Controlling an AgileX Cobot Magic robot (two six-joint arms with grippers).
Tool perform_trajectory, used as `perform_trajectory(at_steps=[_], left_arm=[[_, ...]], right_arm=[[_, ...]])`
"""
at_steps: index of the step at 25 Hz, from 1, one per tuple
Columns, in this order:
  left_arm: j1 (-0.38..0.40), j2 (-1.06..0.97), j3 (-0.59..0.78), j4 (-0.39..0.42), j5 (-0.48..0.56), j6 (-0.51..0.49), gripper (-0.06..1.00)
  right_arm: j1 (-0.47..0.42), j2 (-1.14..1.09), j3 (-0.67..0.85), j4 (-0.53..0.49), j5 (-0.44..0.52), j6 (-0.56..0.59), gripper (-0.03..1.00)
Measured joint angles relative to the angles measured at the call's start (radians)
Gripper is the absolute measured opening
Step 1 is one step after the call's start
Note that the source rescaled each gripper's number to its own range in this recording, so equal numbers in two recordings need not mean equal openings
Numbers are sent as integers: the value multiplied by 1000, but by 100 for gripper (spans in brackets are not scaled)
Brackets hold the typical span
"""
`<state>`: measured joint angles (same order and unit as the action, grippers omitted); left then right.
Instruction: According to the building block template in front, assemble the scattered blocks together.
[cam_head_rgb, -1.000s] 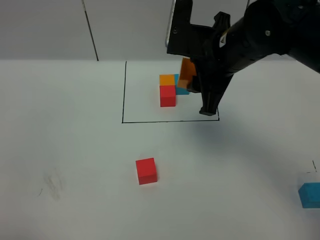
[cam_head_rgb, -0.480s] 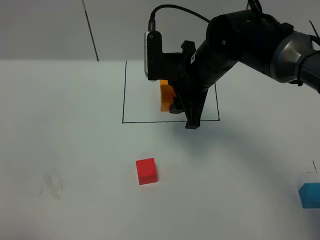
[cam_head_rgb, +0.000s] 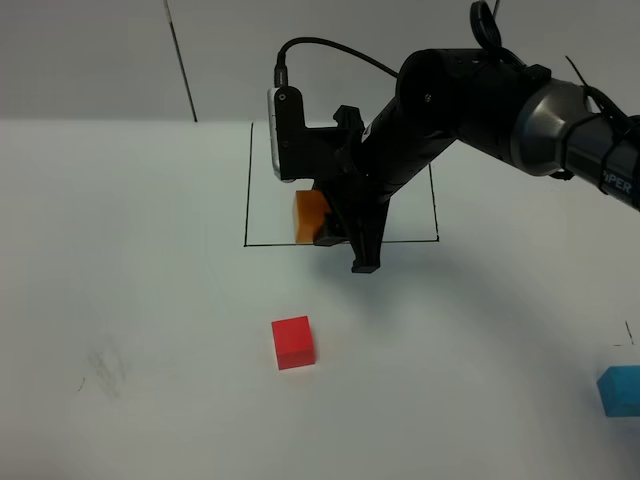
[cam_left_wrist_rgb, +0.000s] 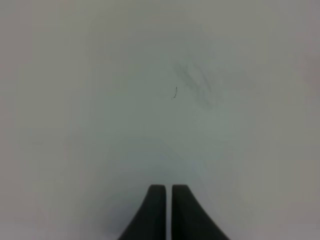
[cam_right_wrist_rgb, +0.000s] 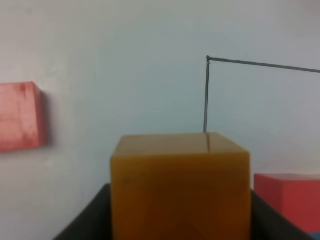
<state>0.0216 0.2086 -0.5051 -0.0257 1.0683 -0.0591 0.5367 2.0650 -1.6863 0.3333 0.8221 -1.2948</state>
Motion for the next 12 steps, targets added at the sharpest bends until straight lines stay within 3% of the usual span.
perform_trajectory(at_steps=[12], left_arm=[[0, 0, 0, 0, 0, 0, 0]], right_arm=[[25, 60, -49, -21, 41, -160, 59]])
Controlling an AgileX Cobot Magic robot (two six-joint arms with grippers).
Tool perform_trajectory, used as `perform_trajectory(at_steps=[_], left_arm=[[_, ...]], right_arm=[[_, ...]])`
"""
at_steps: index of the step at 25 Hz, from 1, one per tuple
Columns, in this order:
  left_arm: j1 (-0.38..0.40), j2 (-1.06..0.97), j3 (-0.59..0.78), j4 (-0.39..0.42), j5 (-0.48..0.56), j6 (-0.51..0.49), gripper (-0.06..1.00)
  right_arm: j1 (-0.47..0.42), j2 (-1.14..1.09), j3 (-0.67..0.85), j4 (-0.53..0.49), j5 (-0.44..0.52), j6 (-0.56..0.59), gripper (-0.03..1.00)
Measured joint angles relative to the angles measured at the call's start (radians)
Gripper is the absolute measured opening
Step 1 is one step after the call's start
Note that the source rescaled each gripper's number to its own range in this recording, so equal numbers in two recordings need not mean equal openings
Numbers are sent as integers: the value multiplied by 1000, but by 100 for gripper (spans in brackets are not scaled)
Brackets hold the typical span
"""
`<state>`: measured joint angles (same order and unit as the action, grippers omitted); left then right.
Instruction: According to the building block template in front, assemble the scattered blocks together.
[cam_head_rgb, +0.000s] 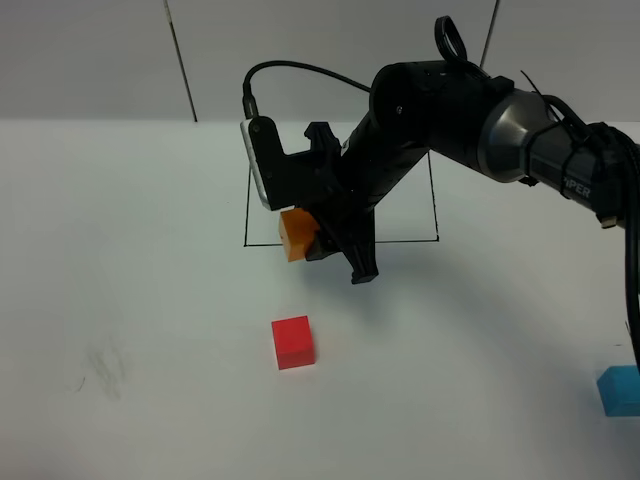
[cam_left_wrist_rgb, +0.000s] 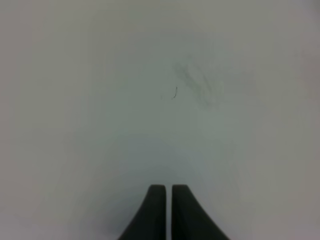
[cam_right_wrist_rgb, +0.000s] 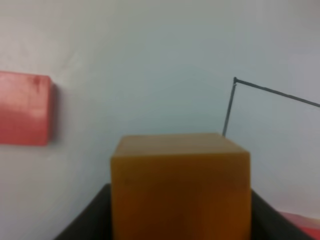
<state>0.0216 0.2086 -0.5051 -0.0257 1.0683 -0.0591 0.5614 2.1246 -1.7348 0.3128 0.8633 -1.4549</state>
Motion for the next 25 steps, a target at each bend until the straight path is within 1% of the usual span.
perform_trajectory(at_steps=[2, 8, 11, 15, 19, 25], left_arm=[[0, 0, 0, 0, 0, 0, 0], [0, 0, 0, 0, 0, 0, 0], [0, 0, 0, 0, 0, 0, 0], [0, 0, 0, 0, 0, 0, 0], [0, 0, 0, 0, 0, 0, 0], [0, 0, 0, 0, 0, 0, 0]], right_arm=[[2, 8, 0, 1, 9, -69, 59], [24, 13, 0, 2, 11, -340, 59], [30, 13, 0, 2, 7, -444, 59], [30, 13, 0, 1, -34, -551, 59], [30, 13, 0, 1, -67, -630, 59], [40, 13, 0, 4, -136, -631, 59]])
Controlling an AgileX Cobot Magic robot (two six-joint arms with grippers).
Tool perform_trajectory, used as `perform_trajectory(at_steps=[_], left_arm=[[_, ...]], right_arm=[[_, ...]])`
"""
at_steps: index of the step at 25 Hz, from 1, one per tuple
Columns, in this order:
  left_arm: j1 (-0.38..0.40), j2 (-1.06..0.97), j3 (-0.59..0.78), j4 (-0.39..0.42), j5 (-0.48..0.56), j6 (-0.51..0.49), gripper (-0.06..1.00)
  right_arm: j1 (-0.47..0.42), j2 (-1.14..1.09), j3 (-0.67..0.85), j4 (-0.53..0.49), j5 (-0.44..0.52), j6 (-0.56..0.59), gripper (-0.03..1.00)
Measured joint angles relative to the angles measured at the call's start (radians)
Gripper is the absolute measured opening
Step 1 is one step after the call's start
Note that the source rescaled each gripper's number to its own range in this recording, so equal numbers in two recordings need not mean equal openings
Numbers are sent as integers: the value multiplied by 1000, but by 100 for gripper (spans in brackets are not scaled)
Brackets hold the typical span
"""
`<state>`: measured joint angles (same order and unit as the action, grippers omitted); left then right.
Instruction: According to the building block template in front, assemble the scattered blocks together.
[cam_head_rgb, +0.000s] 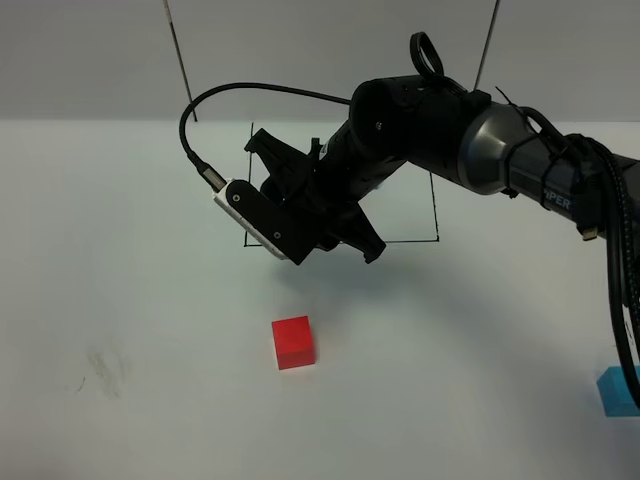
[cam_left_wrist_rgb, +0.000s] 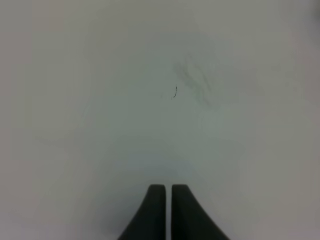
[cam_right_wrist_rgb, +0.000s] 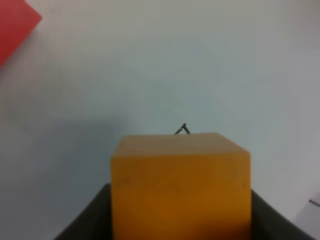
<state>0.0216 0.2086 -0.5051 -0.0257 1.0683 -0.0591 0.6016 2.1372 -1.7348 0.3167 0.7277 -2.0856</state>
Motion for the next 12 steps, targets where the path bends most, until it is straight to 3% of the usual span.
perform_trajectory(at_steps=[4, 12], left_arm=[[0, 0, 0, 0, 0, 0, 0], [0, 0, 0, 0, 0, -1, 0]], right_arm=[[6, 0, 0, -2, -10, 0, 59], [6, 0, 0, -2, 76, 0, 59]])
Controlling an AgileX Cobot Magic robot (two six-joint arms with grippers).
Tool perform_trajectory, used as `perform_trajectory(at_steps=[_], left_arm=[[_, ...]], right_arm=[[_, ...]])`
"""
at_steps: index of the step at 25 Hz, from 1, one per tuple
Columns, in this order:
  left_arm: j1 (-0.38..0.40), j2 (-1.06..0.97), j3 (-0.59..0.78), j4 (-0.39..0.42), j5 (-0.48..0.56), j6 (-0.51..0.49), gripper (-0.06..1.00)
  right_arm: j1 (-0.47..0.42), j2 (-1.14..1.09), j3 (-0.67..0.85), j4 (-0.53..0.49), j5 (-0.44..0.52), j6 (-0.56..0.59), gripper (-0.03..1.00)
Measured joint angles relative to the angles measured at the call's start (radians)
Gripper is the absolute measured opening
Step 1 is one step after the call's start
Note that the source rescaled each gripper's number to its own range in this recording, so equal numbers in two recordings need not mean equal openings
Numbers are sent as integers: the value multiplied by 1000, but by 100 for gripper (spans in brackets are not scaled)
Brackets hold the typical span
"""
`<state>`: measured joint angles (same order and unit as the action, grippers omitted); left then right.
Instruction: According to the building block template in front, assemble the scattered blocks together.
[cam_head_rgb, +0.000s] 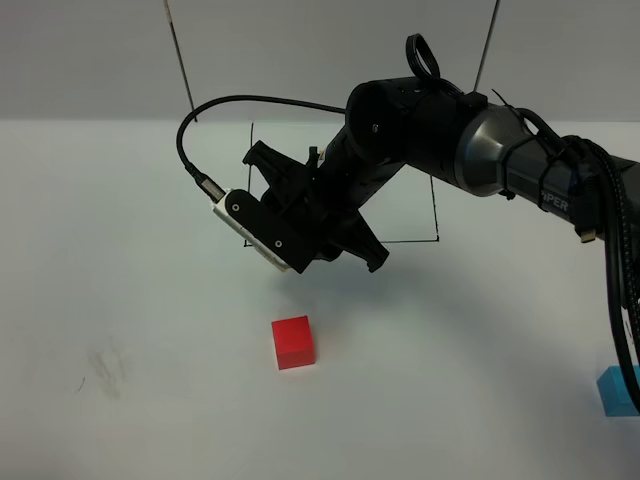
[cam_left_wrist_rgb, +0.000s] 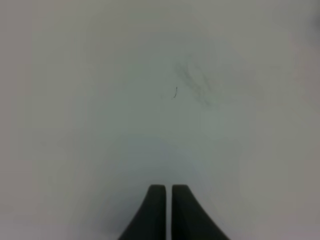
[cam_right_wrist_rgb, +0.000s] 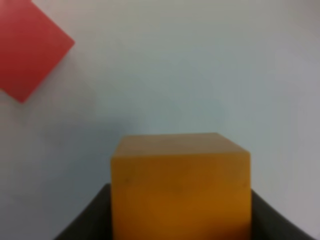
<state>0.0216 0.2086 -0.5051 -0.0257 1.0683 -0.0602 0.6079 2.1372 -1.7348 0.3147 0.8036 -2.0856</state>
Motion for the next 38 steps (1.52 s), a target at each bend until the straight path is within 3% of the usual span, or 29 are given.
perform_trajectory(at_steps=[14, 21, 38], left_arm=[[0, 0, 0, 0, 0, 0, 0], [0, 0, 0, 0, 0, 0, 0], [0, 0, 0, 0, 0, 0, 0]], right_arm=[[3, 0, 0, -43, 186, 0, 59], [4, 1, -12, -52, 203, 0, 59], [45, 78, -225, -105, 283, 0, 59]])
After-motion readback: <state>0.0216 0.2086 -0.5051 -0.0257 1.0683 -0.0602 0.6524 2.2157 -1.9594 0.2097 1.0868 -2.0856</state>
